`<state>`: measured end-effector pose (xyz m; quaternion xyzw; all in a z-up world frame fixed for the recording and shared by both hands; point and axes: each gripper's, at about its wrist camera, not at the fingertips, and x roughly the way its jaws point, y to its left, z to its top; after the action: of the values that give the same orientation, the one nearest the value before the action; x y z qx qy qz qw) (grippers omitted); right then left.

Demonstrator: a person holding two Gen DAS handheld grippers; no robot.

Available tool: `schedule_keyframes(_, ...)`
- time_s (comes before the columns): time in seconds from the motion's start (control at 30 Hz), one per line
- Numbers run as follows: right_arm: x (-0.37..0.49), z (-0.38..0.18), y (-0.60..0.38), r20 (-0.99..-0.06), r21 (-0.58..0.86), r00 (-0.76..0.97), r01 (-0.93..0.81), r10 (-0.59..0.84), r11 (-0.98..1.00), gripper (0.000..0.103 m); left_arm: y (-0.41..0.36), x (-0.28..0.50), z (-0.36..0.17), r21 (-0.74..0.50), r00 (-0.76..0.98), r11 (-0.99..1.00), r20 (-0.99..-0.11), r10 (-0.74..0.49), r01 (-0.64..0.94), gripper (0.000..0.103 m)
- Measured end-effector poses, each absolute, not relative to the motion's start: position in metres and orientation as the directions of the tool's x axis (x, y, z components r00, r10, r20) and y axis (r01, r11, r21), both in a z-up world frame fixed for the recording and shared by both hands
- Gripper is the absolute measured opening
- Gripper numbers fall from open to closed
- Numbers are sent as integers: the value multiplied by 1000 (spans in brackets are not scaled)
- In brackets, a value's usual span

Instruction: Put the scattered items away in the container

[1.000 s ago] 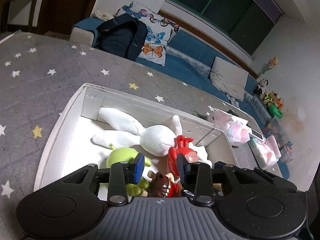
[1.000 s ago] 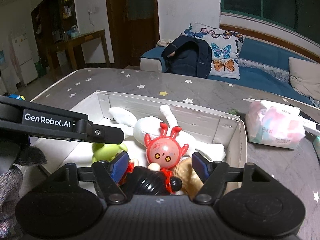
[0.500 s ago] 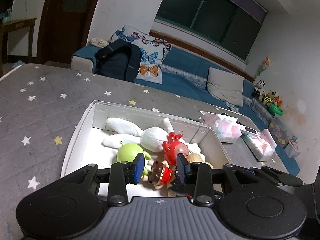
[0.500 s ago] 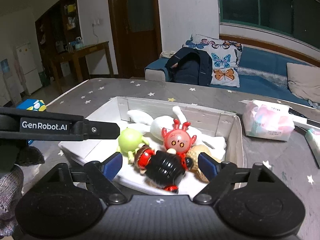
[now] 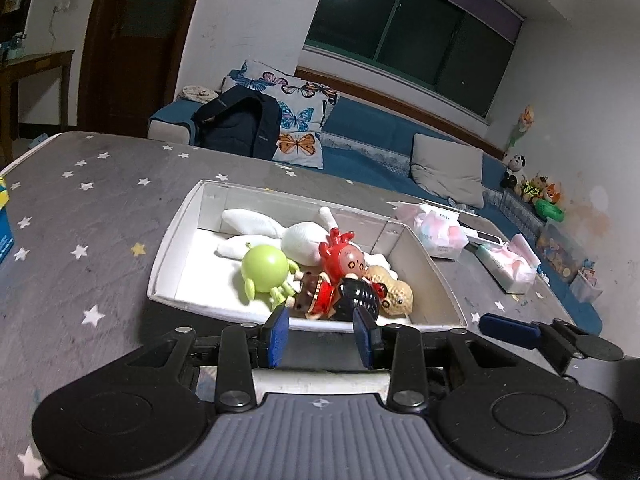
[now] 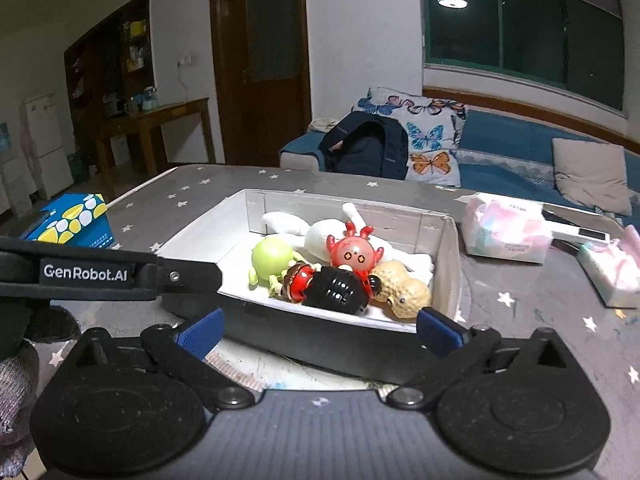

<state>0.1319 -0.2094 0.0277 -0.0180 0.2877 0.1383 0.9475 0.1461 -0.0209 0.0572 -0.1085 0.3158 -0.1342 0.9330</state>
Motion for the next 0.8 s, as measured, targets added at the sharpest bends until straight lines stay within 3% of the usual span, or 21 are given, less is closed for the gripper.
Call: schedule_keyframes(0.8, 75, 13, -226, -534, 106, 820, -177, 206, 978, 103, -34, 90, 48, -185, 778, 965, -572, -259, 185, 37)
